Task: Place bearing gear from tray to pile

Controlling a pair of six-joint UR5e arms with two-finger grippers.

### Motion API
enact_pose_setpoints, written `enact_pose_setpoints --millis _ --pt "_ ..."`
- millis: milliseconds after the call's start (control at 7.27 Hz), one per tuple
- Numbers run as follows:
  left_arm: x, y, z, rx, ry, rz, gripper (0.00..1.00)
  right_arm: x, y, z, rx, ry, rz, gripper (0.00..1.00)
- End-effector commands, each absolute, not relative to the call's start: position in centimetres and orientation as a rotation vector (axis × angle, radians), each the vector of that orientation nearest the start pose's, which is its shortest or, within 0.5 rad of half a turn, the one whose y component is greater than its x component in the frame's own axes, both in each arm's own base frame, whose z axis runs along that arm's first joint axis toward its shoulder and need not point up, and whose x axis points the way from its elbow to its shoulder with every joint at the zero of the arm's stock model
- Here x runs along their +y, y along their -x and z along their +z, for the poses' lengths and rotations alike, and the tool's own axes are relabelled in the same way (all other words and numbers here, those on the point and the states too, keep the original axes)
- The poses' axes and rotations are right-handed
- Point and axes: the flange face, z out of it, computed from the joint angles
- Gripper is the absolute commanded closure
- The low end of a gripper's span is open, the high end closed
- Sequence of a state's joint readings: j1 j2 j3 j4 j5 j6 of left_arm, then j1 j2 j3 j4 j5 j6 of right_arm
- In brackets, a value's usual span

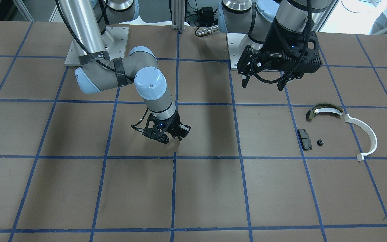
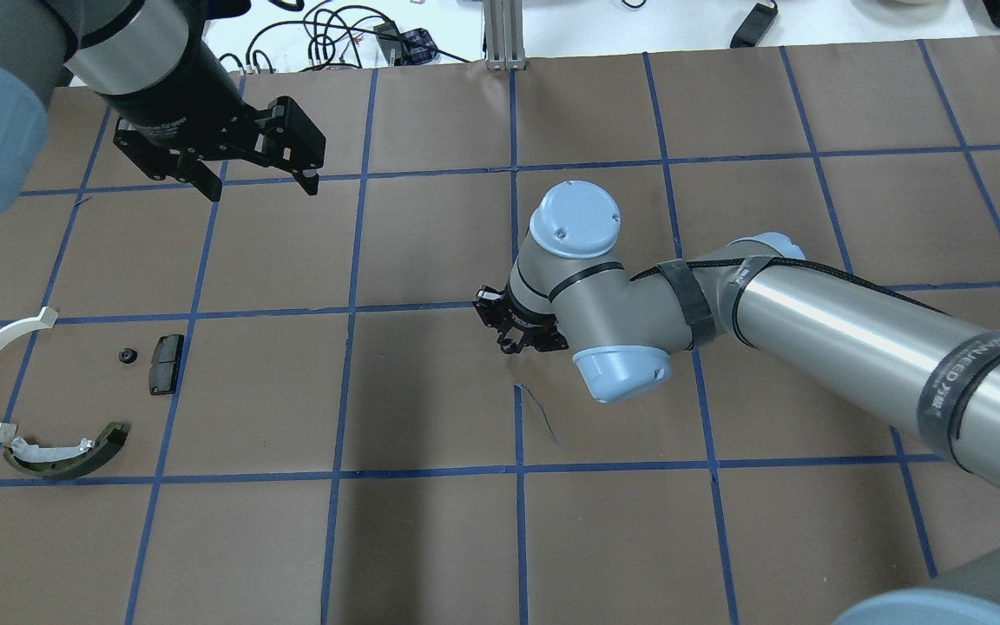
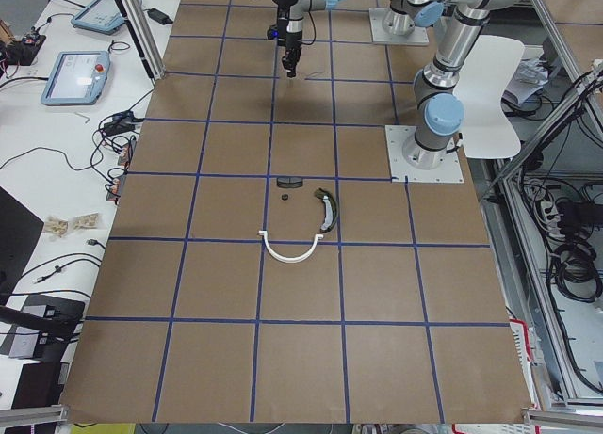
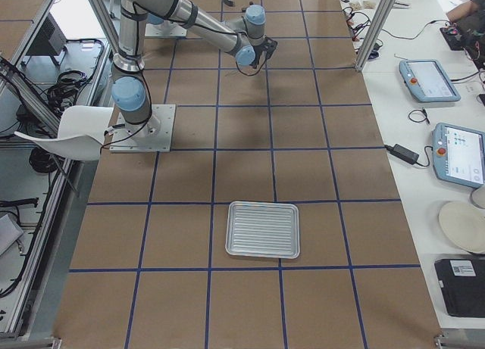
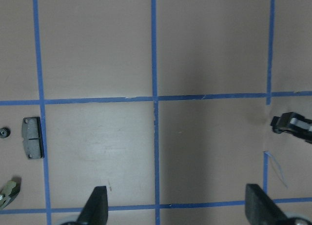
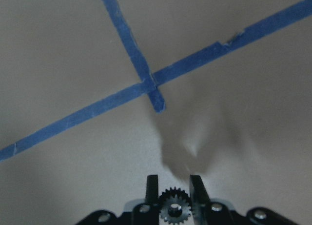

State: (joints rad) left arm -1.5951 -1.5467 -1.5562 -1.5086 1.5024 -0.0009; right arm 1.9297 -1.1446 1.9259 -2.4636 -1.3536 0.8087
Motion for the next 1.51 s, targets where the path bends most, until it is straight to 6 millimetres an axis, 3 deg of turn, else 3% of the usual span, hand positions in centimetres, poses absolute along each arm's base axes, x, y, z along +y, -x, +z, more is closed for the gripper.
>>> enact_pose_setpoints --millis 0,138,275,413,550,688,963,1101,1376 --pt "-48.6 15.0 50.7 3.187 -0.040 -0.131 0.00 -46.8 -35.0 18.8 2.822 -0.647 0.050 0.62" --pt "-48.9 15.0 50.3 3.186 -0.039 -0.117 0.00 -47.0 -35.0 18.8 2.826 -0.632 0.042 0.07" --pt "-49.0 15.0 50.0 3.185 -0.039 -0.087 0.00 -47.6 -34.8 19.3 2.824 -0.625 0.023 0.00" --pt "-48.5 14.7 49.7 3.170 -0.033 0.055 0.00 -48.6 -33.4 20.7 2.826 -0.638 -0.030 0.00" --pt "-48.5 14.6 49.8 3.155 -0.033 0.092 0.00 -50.4 -30.5 23.5 2.893 -0.527 -0.164 0.00" --pt "-48.4 14.6 49.6 3.156 -0.033 0.104 0.00 -51.9 -26.7 25.1 2.931 -0.441 -0.177 0.00" --pt "-48.2 15.8 48.4 3.160 0.079 0.143 0.00 -51.6 -20.9 30.6 2.947 -0.488 -0.130 0.00" --pt "-48.3 19.3 47.0 3.154 0.060 0.150 0.00 -51.3 -18.5 32.8 2.959 -0.438 -0.124 0.00" --pt "-48.9 26.2 39.6 3.138 0.110 0.162 0.00 -50.9 -16.6 33.8 2.976 -0.395 -0.111 0.00"
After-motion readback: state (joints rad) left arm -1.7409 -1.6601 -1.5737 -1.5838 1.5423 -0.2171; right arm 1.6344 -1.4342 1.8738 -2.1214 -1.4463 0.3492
